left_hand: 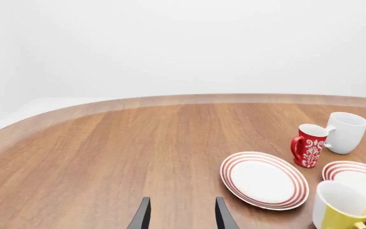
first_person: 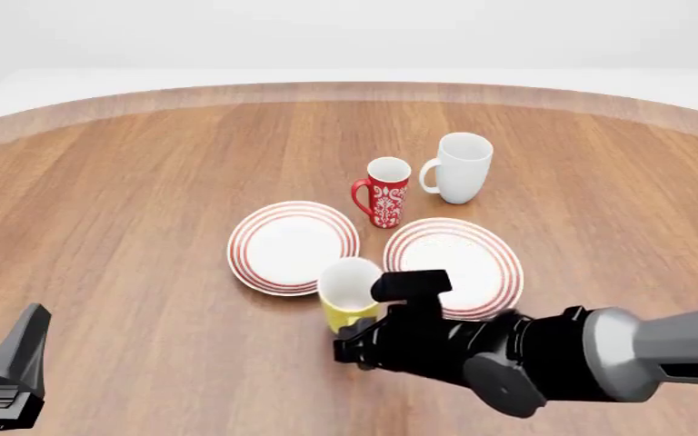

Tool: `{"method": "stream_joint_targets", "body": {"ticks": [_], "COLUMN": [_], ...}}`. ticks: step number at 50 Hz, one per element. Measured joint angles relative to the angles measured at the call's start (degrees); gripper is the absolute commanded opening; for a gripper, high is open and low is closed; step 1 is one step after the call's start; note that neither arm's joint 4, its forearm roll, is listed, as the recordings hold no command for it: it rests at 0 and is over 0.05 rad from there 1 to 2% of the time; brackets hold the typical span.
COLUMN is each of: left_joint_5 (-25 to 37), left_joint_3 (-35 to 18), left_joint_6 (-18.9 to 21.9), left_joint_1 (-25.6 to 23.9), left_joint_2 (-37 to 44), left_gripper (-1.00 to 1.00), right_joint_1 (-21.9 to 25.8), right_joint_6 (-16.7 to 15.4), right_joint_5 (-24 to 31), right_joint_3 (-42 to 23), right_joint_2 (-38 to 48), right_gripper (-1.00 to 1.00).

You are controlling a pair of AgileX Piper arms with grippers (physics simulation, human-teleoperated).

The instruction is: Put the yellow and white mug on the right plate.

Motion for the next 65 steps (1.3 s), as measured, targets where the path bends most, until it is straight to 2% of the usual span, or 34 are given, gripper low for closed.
{"method": "stream_joint_targets", "body": {"ticks": [19, 32, 50, 65], "left_joint_5": [0.0, 0.0, 0.0, 0.0], "left_joint_3": [0.0, 0.0, 0.0, 0.0], "left_joint_6": [0.0, 0.0, 0.0, 0.0], "left_joint_1": [0.0, 0.0, 0.0, 0.0], "left_joint_2": [0.0, 0.0, 0.0, 0.0], "left_gripper": [1.00, 1.00, 1.00, 1.00], "right_joint_1": [-2.9, -6.7, -13.1, -16.9], "right_joint_6": [-3.8, -7.2, -11.2, -13.1], "right_joint_5": [5.1, 8.3, 9.5, 9.3], "right_joint_3": [0.2, 0.0, 0.8, 1.3], "right_joint_2": [-6.6, -11.2, -15.0, -15.6], "right_gripper": [-1.00, -1.00, -1.00, -1.00]}}
